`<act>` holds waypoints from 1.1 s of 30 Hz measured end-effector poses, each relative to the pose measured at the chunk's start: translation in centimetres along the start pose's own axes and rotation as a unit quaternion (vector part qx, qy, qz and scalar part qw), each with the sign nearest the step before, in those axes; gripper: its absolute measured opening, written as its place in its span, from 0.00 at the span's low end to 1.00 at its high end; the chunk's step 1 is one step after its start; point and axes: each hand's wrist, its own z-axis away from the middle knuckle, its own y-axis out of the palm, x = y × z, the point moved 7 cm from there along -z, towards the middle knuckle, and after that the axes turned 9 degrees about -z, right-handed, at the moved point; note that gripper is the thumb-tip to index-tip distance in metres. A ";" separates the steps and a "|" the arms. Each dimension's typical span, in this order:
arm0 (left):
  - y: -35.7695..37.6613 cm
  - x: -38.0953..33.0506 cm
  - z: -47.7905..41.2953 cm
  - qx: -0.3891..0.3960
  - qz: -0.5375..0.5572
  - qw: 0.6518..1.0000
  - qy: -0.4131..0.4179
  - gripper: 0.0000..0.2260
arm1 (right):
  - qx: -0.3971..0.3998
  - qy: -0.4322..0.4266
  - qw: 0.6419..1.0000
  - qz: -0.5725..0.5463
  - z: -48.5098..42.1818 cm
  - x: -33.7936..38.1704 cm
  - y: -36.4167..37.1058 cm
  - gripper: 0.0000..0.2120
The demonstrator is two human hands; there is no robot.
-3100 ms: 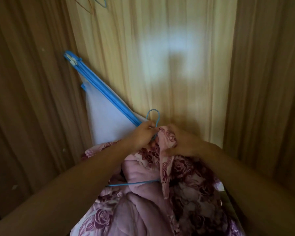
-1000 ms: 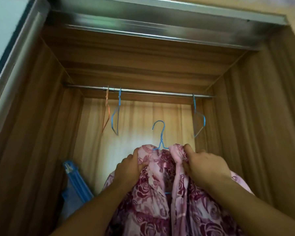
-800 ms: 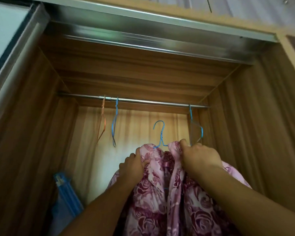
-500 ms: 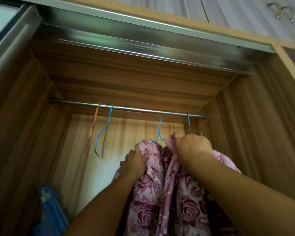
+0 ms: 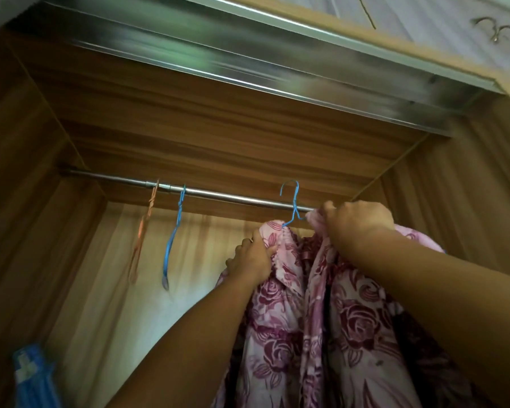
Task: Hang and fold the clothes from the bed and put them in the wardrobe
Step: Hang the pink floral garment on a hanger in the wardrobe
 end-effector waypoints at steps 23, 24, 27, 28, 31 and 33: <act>4.7 2.1 0.4 0.043 0.114 0.992 -0.008 0.19 | -0.093 0.003 0.995 0.035 -1.7 1.6 9.1 0.19; 4.6 2.1 0.9 0.048 0.125 0.991 -0.011 0.19 | -0.108 -0.011 0.992 0.063 -1.0 2.0 9.3 0.20; 4.2 1.7 2.1 0.057 0.158 0.986 -0.015 0.23 | -0.104 -0.006 0.994 0.046 0.9 2.1 10.0 0.32; 4.2 1.7 2.4 0.063 0.160 0.985 -0.018 0.26 | -0.087 0.010 0.996 0.016 1.4 1.9 10.4 0.38; 3.8 1.4 3.4 0.071 0.138 0.988 -0.020 0.27 | -0.074 0.061 0.988 -0.121 2.5 1.6 10.8 0.44; 3.2 1.0 4.1 0.064 0.134 0.989 -0.005 0.21 | -0.064 0.097 0.965 -0.236 2.6 1.4 11.3 0.47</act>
